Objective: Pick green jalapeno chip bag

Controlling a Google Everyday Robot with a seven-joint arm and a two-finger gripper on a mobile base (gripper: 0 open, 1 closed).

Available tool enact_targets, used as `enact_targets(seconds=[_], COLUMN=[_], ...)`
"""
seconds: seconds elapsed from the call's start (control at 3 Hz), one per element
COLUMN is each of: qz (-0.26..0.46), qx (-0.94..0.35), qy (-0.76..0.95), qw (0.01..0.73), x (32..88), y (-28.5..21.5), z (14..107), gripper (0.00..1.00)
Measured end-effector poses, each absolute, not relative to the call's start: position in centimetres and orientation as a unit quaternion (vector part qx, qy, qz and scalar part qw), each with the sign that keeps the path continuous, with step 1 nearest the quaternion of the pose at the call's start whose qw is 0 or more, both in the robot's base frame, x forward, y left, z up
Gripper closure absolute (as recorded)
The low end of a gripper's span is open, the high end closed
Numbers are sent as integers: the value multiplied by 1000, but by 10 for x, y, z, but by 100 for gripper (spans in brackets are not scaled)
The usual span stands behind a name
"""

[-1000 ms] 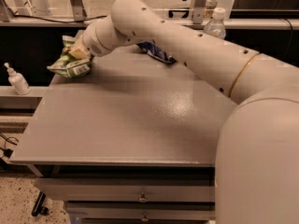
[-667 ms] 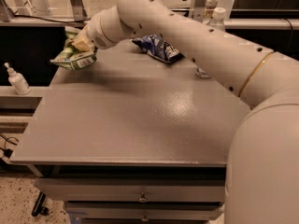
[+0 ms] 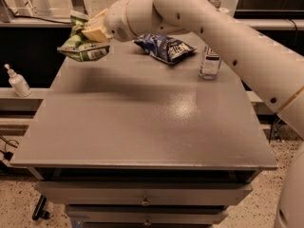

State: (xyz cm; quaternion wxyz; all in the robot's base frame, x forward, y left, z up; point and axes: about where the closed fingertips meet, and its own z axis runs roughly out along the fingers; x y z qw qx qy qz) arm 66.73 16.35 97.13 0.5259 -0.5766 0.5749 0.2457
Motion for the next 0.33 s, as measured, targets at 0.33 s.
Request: enact_targets(seconds=[0.33], qz=[246], qx=[-577], qy=[575], qw=[526], x=[667], y=[164], z=[971], gripper=[100])
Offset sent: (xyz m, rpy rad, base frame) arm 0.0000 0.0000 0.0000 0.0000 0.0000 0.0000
